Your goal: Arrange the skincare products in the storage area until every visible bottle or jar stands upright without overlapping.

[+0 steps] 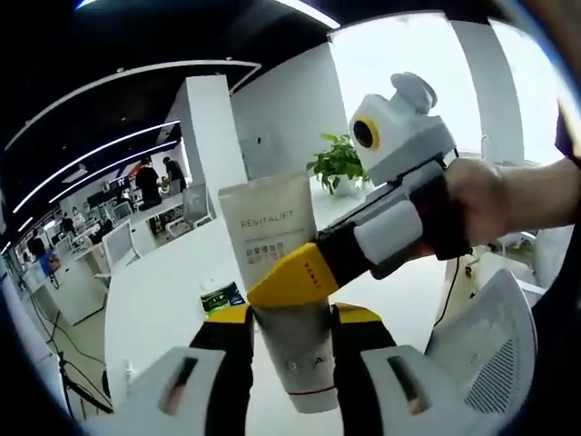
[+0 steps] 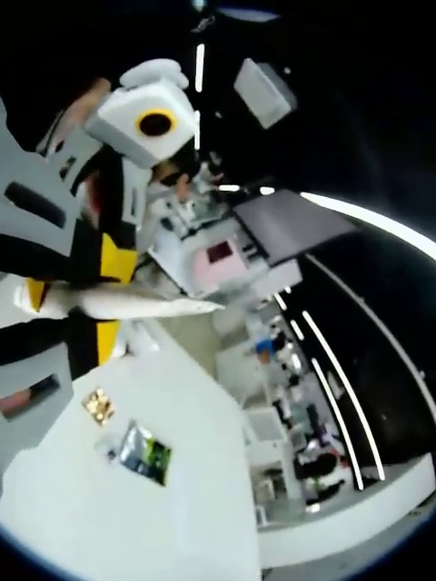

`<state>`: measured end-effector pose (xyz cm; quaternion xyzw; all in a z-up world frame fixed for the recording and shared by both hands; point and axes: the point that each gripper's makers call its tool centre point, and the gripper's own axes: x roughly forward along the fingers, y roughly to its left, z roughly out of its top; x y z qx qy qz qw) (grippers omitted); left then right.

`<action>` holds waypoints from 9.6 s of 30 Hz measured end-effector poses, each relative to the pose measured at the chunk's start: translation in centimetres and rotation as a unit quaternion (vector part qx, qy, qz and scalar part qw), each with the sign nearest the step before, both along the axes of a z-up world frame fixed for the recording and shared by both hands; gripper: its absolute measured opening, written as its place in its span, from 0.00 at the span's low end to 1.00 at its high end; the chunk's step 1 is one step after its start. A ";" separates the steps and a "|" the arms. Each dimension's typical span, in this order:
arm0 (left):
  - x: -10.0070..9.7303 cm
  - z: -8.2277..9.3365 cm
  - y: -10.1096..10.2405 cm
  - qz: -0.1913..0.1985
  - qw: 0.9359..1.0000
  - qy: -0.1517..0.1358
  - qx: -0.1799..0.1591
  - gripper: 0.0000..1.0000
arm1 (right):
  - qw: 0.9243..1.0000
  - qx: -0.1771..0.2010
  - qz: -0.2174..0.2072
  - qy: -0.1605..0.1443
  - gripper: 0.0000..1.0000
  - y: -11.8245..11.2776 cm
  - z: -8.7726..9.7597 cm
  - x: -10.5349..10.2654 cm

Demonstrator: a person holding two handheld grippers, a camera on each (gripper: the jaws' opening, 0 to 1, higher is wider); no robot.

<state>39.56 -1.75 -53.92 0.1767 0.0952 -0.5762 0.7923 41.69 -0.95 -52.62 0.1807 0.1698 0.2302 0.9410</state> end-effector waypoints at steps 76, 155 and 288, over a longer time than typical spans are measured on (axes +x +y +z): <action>-5.0 1.3 -0.2 -0.200 0.959 0.192 -0.062 0.33 | 0.956 -0.120 0.237 -0.127 0.06 0.7 3.4 -4.9; 2.3 -9.3 8.8 0.001 0.975 0.222 -0.013 0.95 | 0.948 -0.197 0.223 -0.116 0.06 -5.2 -8.9 5.4; 3.4 -7.0 10.7 0.051 0.971 0.235 -0.001 0.91 | 0.985 -0.170 0.029 -0.009 0.54 -9.1 -10.4 0.0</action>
